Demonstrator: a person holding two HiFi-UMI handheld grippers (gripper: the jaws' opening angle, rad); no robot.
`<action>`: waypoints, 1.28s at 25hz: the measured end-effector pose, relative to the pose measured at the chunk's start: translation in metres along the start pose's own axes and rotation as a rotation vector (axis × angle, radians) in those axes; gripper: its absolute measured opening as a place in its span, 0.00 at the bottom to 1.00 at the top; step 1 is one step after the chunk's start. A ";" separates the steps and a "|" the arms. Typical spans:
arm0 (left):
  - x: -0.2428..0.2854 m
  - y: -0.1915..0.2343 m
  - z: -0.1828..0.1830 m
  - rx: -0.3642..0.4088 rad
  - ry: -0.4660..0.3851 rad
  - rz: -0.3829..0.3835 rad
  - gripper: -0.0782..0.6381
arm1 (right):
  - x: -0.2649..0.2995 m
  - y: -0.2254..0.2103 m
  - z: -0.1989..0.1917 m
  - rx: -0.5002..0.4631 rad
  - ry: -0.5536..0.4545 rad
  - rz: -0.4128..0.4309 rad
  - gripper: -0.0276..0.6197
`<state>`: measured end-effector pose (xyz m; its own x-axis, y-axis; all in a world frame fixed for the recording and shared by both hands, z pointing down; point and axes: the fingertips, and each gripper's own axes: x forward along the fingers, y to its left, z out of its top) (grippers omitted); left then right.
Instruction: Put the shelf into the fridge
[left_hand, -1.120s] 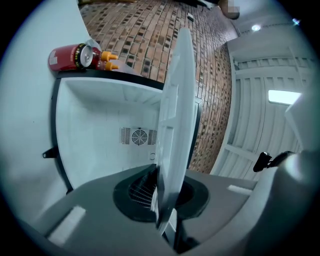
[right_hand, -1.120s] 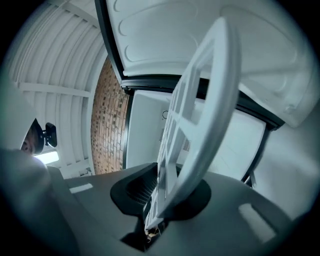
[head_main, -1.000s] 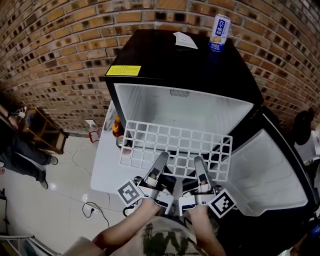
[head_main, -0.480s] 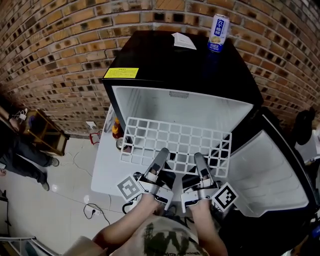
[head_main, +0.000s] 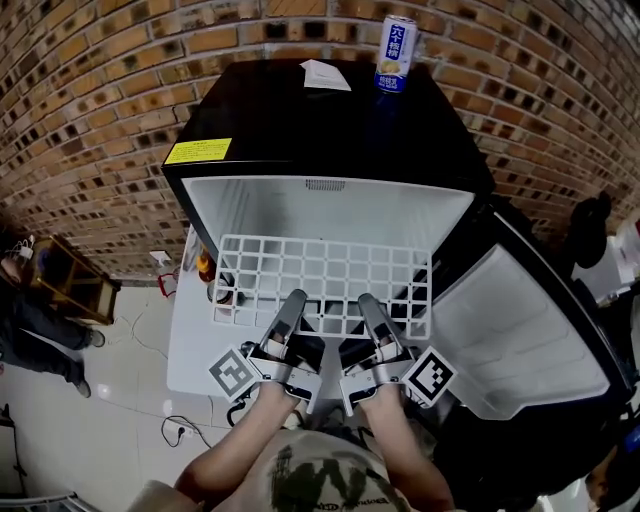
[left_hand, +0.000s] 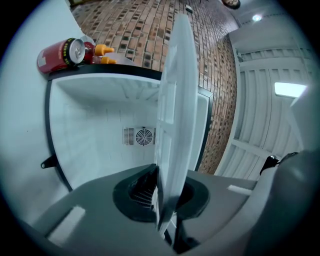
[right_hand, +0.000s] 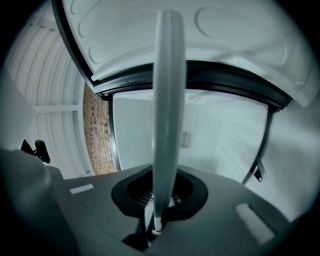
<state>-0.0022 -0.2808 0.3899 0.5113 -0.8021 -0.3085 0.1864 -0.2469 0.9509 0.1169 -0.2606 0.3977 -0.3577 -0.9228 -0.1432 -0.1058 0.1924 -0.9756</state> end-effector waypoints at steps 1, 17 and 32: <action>0.001 0.000 0.000 -0.001 -0.001 0.000 0.12 | 0.001 0.000 0.000 0.002 0.001 0.000 0.09; 0.010 0.000 0.002 0.009 0.011 0.011 0.12 | 0.012 -0.001 0.008 0.030 -0.005 -0.029 0.09; 0.036 -0.003 0.014 0.120 0.049 0.025 0.14 | 0.033 0.001 0.021 -0.041 -0.015 -0.050 0.09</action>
<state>0.0042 -0.3169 0.3763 0.5551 -0.7823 -0.2827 0.0731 -0.2926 0.9534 0.1250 -0.2980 0.3886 -0.3375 -0.9363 -0.0967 -0.1615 0.1588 -0.9740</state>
